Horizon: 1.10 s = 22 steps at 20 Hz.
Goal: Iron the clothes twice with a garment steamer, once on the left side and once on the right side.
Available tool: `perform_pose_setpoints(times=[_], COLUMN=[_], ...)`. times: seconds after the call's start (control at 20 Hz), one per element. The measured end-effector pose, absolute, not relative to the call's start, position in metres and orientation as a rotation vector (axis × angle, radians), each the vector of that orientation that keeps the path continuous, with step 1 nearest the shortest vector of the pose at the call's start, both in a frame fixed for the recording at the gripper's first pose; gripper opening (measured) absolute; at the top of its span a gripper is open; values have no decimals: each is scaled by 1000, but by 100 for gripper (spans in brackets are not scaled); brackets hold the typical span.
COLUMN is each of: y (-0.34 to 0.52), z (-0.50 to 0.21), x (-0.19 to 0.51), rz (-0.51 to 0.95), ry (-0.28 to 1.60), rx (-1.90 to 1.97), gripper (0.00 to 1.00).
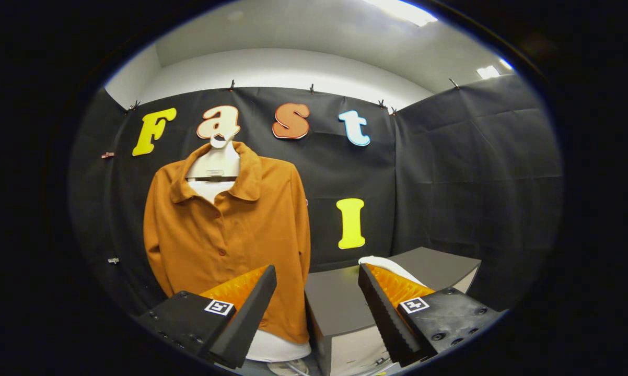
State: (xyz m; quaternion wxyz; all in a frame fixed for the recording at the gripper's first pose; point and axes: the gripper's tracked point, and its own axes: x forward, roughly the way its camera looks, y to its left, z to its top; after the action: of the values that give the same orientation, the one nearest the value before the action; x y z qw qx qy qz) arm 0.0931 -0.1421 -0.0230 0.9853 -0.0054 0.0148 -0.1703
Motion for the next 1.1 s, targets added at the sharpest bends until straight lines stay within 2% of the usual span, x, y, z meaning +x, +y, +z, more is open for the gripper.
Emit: perform_pose_setpoints(times=[0.5,1.1], y=[-286,-374], z=[-64,-151], x=[166,219], rz=[-390,-377], ry=[140,370], rx=[13,61], gripper=[98,98])
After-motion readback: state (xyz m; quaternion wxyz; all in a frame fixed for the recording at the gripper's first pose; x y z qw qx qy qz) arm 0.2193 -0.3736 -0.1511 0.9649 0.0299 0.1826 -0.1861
